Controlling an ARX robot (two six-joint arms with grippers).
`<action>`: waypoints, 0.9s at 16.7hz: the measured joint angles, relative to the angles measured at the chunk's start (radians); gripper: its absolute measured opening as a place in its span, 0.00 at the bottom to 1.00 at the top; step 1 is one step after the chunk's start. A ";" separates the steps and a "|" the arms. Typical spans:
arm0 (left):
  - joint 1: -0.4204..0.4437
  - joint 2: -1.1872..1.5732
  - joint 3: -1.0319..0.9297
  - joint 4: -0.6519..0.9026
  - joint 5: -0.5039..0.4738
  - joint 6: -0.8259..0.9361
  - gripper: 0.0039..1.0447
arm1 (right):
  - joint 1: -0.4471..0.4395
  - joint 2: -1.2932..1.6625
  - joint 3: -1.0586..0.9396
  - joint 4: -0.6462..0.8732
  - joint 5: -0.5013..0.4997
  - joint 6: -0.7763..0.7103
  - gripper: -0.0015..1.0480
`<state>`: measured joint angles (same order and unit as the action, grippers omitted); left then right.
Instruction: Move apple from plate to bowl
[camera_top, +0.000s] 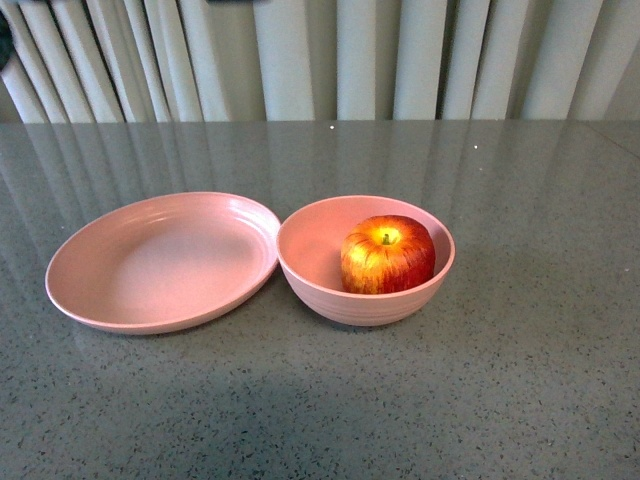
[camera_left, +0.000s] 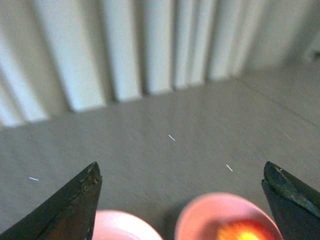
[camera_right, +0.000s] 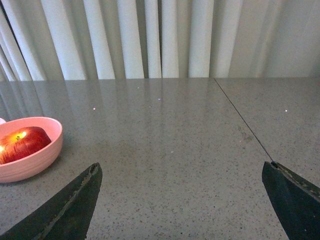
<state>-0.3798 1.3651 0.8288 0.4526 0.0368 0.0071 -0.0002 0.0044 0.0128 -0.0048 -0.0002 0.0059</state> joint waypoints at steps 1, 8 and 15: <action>0.016 -0.084 -0.081 0.075 -0.174 0.000 0.81 | 0.000 0.000 0.000 0.000 0.000 0.000 0.94; 0.215 -0.463 -0.555 0.174 -0.205 -0.003 0.01 | 0.000 0.000 0.000 0.000 0.000 0.000 0.94; 0.343 -0.686 -0.716 0.109 -0.063 -0.006 0.01 | 0.000 0.000 0.000 0.000 0.000 0.000 0.94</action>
<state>-0.0364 0.6792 0.1131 0.5613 -0.0257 0.0013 -0.0002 0.0044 0.0128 -0.0044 -0.0002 0.0059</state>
